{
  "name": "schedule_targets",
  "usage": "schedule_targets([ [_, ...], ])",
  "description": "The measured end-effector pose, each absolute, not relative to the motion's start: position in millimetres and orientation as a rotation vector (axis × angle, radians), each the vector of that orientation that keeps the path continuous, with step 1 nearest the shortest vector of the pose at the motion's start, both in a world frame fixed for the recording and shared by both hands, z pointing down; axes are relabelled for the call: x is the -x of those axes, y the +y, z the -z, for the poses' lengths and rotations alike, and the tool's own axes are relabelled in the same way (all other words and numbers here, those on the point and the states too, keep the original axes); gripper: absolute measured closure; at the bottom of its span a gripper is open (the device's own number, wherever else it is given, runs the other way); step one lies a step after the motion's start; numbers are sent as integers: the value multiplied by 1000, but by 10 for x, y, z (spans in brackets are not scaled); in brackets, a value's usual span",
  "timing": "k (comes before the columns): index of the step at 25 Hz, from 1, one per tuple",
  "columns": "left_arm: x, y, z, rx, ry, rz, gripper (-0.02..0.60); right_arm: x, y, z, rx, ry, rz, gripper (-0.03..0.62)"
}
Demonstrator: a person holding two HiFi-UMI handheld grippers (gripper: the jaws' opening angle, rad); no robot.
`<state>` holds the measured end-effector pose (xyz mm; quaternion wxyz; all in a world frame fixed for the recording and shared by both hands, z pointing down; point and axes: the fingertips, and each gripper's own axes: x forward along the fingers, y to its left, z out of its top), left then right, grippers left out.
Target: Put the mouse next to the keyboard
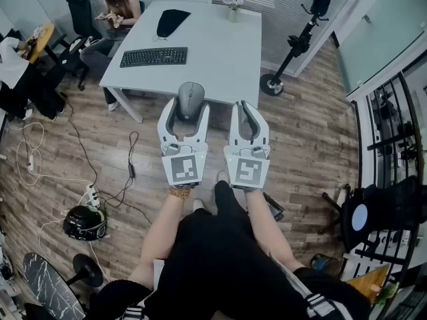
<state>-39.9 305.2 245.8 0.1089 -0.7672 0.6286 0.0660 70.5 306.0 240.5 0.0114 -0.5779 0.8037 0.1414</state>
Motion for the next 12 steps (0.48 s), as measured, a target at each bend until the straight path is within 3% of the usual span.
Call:
schedule_targets([
  [12,305,2780,-2447,2250,1829,-179,287,-777,2806,-2314,1783,2473,-462,565],
])
